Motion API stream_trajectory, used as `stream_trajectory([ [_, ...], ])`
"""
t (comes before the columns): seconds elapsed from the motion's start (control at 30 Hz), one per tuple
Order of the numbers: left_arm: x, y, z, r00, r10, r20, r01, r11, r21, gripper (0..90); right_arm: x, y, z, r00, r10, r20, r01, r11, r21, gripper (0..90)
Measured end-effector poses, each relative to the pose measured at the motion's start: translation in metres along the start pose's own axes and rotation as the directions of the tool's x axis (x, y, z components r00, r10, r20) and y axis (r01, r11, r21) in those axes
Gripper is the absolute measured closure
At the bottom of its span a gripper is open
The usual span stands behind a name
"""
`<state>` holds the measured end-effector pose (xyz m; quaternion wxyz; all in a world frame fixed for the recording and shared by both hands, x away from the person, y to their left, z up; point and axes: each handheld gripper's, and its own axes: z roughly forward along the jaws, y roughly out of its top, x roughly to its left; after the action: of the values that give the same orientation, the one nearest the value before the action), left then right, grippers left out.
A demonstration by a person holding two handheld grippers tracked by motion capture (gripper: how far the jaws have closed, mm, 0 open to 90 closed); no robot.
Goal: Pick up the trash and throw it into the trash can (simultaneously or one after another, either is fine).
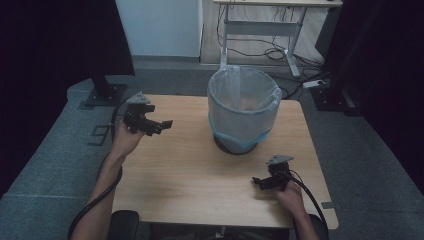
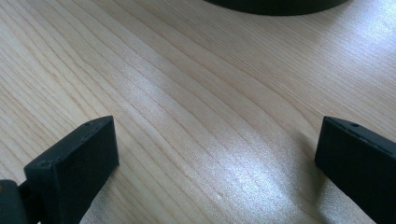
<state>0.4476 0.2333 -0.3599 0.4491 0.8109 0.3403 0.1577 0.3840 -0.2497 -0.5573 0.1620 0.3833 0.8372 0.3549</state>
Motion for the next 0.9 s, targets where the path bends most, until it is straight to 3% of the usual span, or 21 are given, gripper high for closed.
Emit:
stream_trajectory([
  [0.9,0.007,-0.064,0.023,0.9998,-0.019,0.001,0.019,0.9990,0.039,0.0,0.000,0.000,0.000,1.0000,0.004,0.002,-0.004,1.000,-0.001,0.0],
])
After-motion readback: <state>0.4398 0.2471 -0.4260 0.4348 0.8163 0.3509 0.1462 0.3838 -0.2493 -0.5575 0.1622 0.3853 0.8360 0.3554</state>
